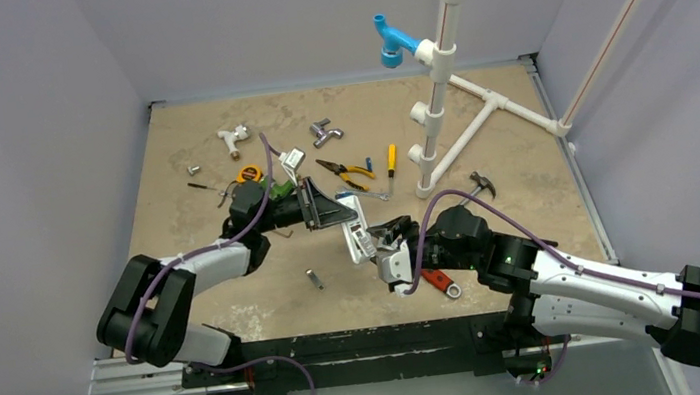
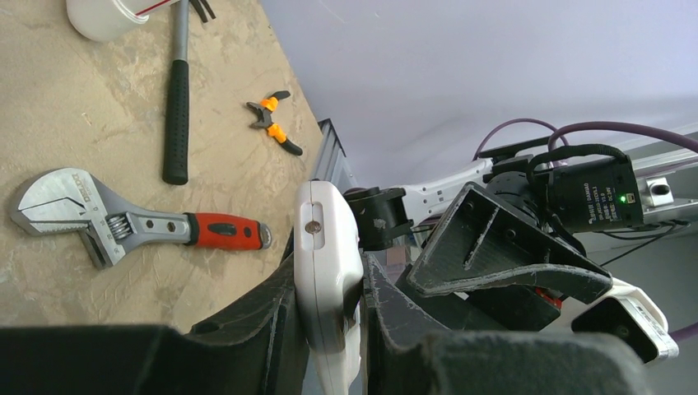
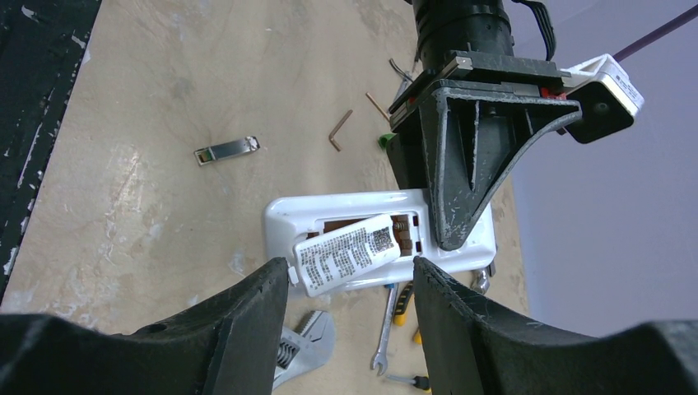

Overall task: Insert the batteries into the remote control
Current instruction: Remove the battery cover from the remote control.

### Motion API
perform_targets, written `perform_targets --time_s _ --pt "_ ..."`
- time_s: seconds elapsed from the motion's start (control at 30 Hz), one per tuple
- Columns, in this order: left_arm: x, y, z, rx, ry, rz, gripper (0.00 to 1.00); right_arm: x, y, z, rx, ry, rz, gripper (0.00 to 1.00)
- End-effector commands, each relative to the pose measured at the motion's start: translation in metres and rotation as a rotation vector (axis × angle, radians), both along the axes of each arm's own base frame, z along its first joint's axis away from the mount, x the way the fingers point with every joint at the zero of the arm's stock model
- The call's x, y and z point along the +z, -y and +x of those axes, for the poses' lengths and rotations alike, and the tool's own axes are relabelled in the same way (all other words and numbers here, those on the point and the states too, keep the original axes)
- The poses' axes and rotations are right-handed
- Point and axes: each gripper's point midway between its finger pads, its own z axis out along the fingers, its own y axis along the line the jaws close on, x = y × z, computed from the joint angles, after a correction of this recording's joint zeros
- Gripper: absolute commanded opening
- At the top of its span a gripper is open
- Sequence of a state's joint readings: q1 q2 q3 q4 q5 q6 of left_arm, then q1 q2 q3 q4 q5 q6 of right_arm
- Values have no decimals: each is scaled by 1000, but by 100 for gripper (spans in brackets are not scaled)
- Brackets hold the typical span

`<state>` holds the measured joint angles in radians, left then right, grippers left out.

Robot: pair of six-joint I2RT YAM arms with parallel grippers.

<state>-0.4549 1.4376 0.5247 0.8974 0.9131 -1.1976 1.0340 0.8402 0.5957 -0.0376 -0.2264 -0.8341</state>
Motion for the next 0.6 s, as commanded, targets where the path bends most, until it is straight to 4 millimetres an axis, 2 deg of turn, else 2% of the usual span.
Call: perform_targets --time_s 0.0,0.3,0.57 --pt "11 1 -3 -15 55 -42 0 26 -4 5 -13 33 62 55" --pt "19 3 -2 -22 38 -90 0 13 -4 6 -16 22 31 54" --pt "14 5 0 -28 11 -106 0 12 -3 4 -10 17 36 55"
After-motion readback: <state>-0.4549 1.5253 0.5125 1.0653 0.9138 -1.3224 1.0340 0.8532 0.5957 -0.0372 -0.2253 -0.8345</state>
